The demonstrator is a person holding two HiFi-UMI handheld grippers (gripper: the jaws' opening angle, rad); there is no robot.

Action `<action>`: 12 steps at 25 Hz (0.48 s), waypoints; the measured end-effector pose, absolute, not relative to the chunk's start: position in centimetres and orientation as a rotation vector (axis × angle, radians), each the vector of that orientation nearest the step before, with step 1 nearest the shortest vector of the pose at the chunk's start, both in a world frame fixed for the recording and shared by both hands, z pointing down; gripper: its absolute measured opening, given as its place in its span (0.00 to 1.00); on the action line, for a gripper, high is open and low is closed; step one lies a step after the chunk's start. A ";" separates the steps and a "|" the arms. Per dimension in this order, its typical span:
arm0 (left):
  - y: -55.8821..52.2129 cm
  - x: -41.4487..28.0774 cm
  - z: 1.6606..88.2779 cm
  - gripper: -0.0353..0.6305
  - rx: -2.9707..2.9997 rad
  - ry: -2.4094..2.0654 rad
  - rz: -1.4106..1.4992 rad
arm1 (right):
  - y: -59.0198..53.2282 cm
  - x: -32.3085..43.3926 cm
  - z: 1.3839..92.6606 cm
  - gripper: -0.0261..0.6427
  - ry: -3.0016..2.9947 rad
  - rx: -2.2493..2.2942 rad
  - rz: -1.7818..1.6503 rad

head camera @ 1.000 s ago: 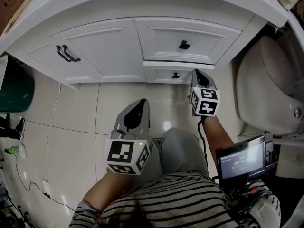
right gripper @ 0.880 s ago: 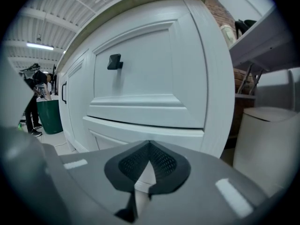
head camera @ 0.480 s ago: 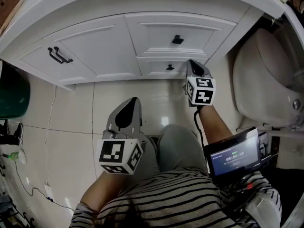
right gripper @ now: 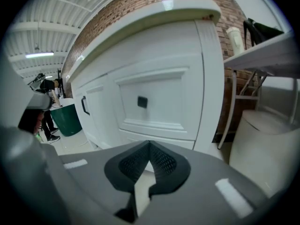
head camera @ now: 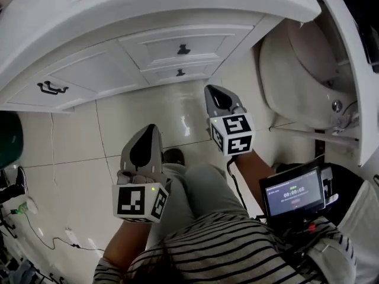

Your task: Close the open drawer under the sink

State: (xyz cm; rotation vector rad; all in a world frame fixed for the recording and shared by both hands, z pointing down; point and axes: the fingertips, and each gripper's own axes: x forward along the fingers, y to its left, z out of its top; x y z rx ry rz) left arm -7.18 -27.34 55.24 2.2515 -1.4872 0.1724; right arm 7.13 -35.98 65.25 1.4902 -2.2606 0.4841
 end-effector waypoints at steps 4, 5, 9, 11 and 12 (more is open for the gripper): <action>-25.8 -7.3 47.0 0.08 2.210 -1.495 0.163 | -30.9 5.8 53.7 0.04 -2.325 1.482 0.439; -25.2 -7.5 44.6 0.08 2.209 -1.507 0.160 | -29.7 5.4 50.2 0.04 -2.358 1.472 0.404; -21.5 -8.2 33.4 0.08 2.215 -1.558 0.161 | -23.7 4.4 35.9 0.04 -2.460 1.425 0.341; -18.5 -8.6 27.9 0.08 2.212 -1.585 0.156 | -20.2 4.6 29.4 0.04 -2.493 1.408 0.339; -17.0 -8.8 25.3 0.08 2.212 -1.604 0.152 | -18.4 4.8 26.5 0.04 -2.507 1.402 0.337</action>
